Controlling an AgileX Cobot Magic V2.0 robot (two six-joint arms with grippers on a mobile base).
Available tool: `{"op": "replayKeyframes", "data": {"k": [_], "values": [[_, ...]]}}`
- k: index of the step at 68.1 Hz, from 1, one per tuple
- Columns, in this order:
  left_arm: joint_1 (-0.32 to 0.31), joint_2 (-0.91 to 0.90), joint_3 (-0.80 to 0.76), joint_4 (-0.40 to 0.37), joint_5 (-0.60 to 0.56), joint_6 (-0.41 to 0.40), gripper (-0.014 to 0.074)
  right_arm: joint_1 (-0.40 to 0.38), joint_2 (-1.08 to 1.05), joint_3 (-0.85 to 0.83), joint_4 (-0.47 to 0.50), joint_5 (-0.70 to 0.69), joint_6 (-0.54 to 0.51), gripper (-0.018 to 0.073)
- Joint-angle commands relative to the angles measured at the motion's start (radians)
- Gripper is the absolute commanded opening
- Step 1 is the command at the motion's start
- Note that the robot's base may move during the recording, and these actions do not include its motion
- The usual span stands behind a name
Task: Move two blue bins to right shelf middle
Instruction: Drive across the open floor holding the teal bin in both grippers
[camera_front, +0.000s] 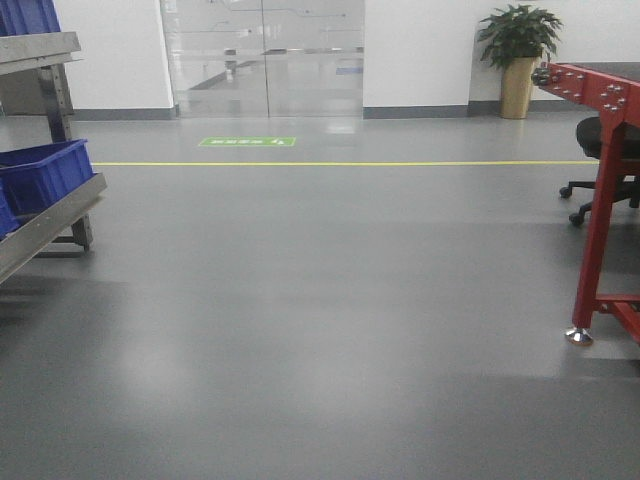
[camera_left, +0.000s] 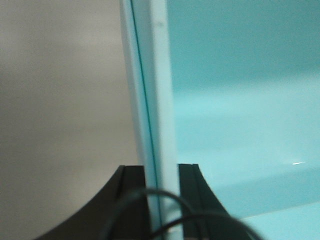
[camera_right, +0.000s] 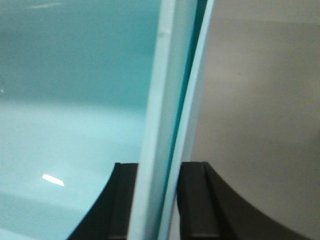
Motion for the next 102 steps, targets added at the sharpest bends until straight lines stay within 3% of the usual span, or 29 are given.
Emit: {"op": "replayKeyframes", "data": {"k": [1, 102], "values": [[-0.006, -0.023, -0.022, -0.071, -0.084, 0.008, -0.0111, -0.001, -0.012, -0.016, 0.005, -0.078, 0.011, -0.0155], [-0.006, -0.023, -0.022, -0.069, -0.084, 0.008, -0.0111, -0.001, -0.012, -0.016, 0.005, -0.082, 0.011, -0.0155]]}}
